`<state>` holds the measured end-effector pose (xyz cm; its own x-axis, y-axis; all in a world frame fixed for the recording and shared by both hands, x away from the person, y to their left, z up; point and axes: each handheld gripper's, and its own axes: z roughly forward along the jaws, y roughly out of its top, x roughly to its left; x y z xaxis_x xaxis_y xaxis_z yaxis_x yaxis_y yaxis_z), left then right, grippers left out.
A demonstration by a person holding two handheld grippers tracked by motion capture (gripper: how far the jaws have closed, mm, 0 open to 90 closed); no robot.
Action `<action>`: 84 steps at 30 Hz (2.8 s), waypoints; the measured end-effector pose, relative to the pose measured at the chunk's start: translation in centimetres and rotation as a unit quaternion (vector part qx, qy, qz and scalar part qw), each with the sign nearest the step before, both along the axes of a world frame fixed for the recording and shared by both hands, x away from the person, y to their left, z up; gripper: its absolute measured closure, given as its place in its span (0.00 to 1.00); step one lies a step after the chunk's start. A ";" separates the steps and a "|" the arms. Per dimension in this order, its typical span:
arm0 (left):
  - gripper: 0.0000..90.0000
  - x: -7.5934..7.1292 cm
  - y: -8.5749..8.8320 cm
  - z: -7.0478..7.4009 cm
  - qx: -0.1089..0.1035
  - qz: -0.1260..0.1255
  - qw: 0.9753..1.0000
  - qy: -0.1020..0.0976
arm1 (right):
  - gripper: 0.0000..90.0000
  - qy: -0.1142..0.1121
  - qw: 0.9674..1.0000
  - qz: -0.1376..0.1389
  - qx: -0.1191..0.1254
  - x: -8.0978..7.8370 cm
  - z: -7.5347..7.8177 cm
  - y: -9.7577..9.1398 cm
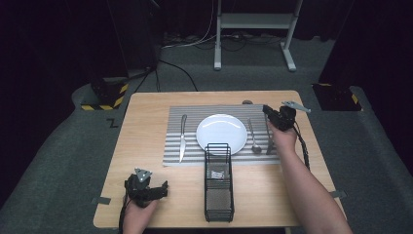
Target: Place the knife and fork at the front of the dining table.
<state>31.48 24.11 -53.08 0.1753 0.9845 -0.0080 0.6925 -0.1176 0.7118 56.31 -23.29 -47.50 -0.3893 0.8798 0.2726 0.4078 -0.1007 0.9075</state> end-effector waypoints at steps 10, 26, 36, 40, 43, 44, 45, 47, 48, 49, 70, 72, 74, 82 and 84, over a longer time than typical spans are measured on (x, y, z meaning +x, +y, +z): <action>0.00 0.1 0.1 0.0 -0.004 -0.005 1.000 0.000 | 0.95 0.023 0.999 -0.017 -0.027 1.2 -0.7 0.5; 0.00 0.2 0.1 0.0 -0.006 -0.009 1.000 0.000 | 0.94 0.046 0.998 -0.025 -0.031 2.1 -1.0 0.0; 0.01 0.2 0.0 0.0 -0.005 -0.008 1.000 0.000 | 0.86 0.041 0.998 -0.036 -0.037 1.5 -0.1 -0.3; 0.01 0.2 0.0 0.0 0.000 -0.009 1.000 0.001 | 0.87 0.033 0.996 -0.038 -0.070 0.6 0.1 -0.2; 0.00 0.1 0.0 0.0 0.001 -0.011 1.000 0.001 | 0.91 0.043 0.993 -0.038 -0.105 -0.7 -0.3 -0.6; 0.01 0.1 -0.1 0.0 0.002 -0.011 1.000 0.000 | 0.93 0.043 0.991 -0.037 -0.118 -1.3 -0.5 -0.8; 0.01 0.1 -0.1 0.0 0.002 -0.012 1.000 0.000 | 0.94 0.049 0.990 -0.036 -0.131 -2.0 -0.7 -1.0; 0.01 0.1 -0.1 0.0 0.002 -0.014 1.000 0.000 | 0.95 0.061 0.987 -0.034 -0.143 -3.5 -1.3 -1.7; 0.01 0.1 -0.1 0.0 0.003 -0.015 1.000 -0.001 | 0.95 0.068 0.986 -0.034 -0.152 -4.3 -1.6 -2.1; 0.01 0.1 -0.1 0.0 0.002 -0.016 1.000 -0.001 | 0.95 0.072 0.983 -0.037 -0.164 -5.1 -1.9 -2.4; 0.01 -0.3 -0.2 0.0 0.004 -0.027 1.000 -0.001 | 0.73 0.101 0.975 -0.014 -0.198 -13.7 -4.0 -2.7; 0.01 -0.4 -0.2 0.0 0.004 -0.027 1.000 -0.001 | 0.65 0.107 0.972 -0.014 -0.206 -14.8 -4.5 -3.1; 0.01 -0.4 -0.2 0.0 0.005 -0.027 1.000 0.000 | 0.58 0.106 0.972 -0.018 -0.210 -16.1 -4.7 -3.6; 0.01 -0.4 -0.2 0.0 0.004 -0.027 1.000 0.000 | 0.31 0.124 0.970 -0.027 -0.206 -19.6 -4.8 -6.3; 0.01 -0.4 -0.2 0.0 0.004 -0.027 1.000 0.000 | 0.25 0.129 0.970 -0.024 -0.202 -19.9 -4.8 -6.7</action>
